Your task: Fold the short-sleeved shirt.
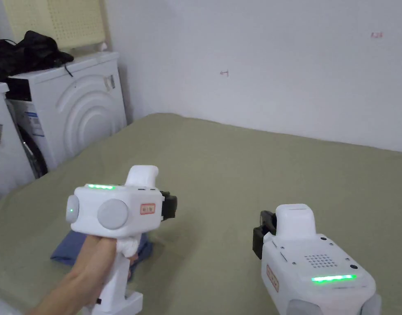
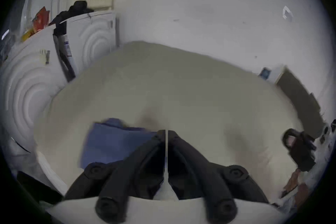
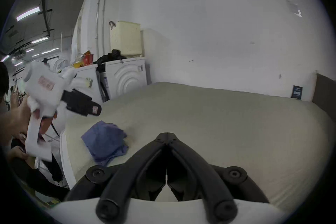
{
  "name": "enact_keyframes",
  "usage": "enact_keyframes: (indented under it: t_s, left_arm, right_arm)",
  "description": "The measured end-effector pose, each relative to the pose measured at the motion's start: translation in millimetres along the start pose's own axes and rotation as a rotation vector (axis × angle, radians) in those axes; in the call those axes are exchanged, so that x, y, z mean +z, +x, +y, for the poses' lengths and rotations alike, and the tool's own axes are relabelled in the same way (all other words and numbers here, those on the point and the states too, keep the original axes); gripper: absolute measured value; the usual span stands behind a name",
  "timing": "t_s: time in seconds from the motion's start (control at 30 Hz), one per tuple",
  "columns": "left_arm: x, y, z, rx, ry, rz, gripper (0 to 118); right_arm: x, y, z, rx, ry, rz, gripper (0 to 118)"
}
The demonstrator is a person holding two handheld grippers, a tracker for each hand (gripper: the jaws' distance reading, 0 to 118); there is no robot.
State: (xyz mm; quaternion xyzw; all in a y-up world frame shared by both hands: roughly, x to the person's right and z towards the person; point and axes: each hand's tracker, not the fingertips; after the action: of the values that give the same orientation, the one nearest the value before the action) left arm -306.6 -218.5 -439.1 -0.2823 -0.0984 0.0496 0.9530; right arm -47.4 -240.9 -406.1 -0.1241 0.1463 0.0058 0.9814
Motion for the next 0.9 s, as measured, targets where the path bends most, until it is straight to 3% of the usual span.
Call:
enact_keyframes:
  t_s: [0.2,0.33,0.6,0.9]
  left_arm:
    - [35.3,190.6,-13.3,-0.100,0.222,-0.059,4]
    - [65.3,252.2,-21.2,-0.141,0.397,-0.002,4]
    - [82.8,270.1,-23.9,-0.241,0.414,0.011,4]
    - [87.0,241.9,-18.9,-0.196,0.394,0.009,4]
  right_arm:
    - [101.6,94.9,16.6,0.002,0.040,-0.206,0]
    - [157.7,138.6,21.1,0.007,0.066,-0.345,0]
    - [203.6,165.3,21.2,-0.041,0.111,-0.467,0]
    - [204.8,158.1,29.5,-0.045,0.129,-0.466,0]
